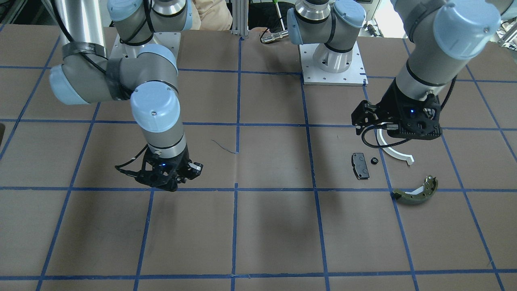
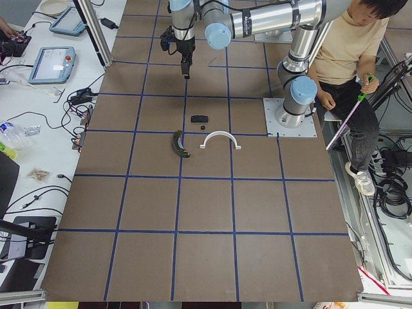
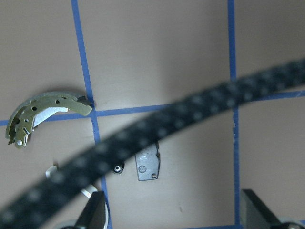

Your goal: Place bearing gear from tray to pile

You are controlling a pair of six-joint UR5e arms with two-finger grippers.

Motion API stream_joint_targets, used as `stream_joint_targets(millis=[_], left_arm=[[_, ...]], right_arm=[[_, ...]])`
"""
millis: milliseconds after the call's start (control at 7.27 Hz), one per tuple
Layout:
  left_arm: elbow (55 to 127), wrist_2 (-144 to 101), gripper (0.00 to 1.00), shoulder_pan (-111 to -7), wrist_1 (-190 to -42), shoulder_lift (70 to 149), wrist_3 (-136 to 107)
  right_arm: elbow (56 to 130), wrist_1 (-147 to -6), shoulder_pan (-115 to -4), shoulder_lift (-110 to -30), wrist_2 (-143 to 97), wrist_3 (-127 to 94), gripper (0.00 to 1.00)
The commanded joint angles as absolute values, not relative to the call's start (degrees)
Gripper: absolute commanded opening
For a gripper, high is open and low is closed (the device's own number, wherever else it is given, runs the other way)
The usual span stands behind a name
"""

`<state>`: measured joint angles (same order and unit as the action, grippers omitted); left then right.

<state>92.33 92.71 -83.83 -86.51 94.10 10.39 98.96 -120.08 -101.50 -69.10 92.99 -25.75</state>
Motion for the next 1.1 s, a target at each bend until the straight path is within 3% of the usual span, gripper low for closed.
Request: stream_joint_targets(millis=[0,550,688,825,963], left_arm=[[87.46,92.46,1.0,-91.64,-90.79,94.14,0.92],[88.41,92.98,1.0,-93.69,-92.02,92.29,-0.18],[88.42,92.47,1.0,-93.69,-92.02,92.72,-0.26],[88.33,92.29,1.0,-93.69,-91.93,93.16,-0.35],[88.42,90.98,1.0,-93.69,-91.93,93.34,-0.26]], right_arm=[[99.05,-121.99,-105.02,-66.97,92.73,-28.56,0.04],[100.81,-121.99,-103.98,-67.32,92.46,-23.55,0.08],[101.25,-122.08,-103.63,-67.32,92.55,-23.03,0.39],[101.95,-122.86,-103.54,-67.76,92.29,-23.64,0.63],[102.04,-123.13,-103.27,-68.72,92.46,-23.29,1.0]])
